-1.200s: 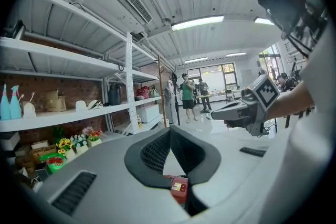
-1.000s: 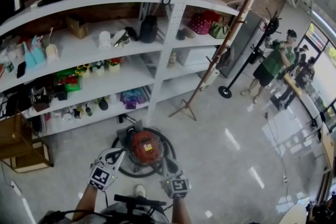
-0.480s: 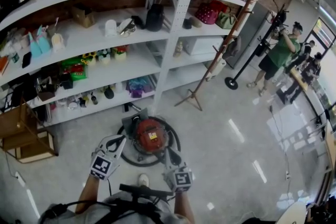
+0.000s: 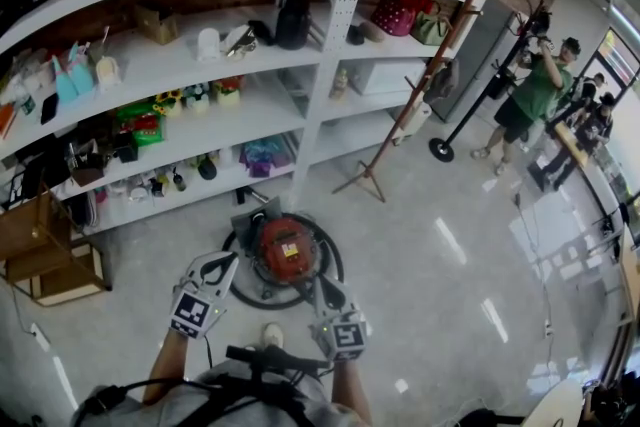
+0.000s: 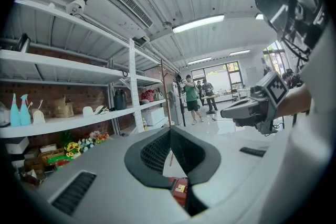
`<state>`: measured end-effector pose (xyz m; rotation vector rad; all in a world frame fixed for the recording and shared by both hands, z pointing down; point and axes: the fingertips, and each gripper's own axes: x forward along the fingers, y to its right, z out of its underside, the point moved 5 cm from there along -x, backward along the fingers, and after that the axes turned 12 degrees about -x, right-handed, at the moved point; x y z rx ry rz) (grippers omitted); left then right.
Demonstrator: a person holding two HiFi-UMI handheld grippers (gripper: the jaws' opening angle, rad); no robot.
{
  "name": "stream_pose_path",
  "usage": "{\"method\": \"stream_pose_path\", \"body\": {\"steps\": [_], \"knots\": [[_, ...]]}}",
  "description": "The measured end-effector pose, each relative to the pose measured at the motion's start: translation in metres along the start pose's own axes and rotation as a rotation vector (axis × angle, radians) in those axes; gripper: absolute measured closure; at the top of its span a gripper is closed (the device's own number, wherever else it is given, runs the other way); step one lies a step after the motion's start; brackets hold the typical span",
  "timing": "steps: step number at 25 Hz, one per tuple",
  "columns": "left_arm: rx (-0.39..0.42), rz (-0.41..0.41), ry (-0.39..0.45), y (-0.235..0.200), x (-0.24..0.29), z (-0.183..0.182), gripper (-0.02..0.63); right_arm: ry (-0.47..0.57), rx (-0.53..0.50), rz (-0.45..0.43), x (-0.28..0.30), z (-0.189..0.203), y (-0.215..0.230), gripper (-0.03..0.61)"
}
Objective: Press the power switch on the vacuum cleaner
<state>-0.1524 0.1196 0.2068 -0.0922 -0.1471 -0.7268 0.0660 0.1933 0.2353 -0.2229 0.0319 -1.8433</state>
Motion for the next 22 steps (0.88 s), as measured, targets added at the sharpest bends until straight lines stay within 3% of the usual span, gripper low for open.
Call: {"method": "stream_pose_path", "body": {"steps": [22], "knots": [[-0.008,-0.004,0.003,-0.004,0.006,-0.002,0.609,0.013,-0.016,-0.031,0.013,-0.003,0.001,0.569]]}}
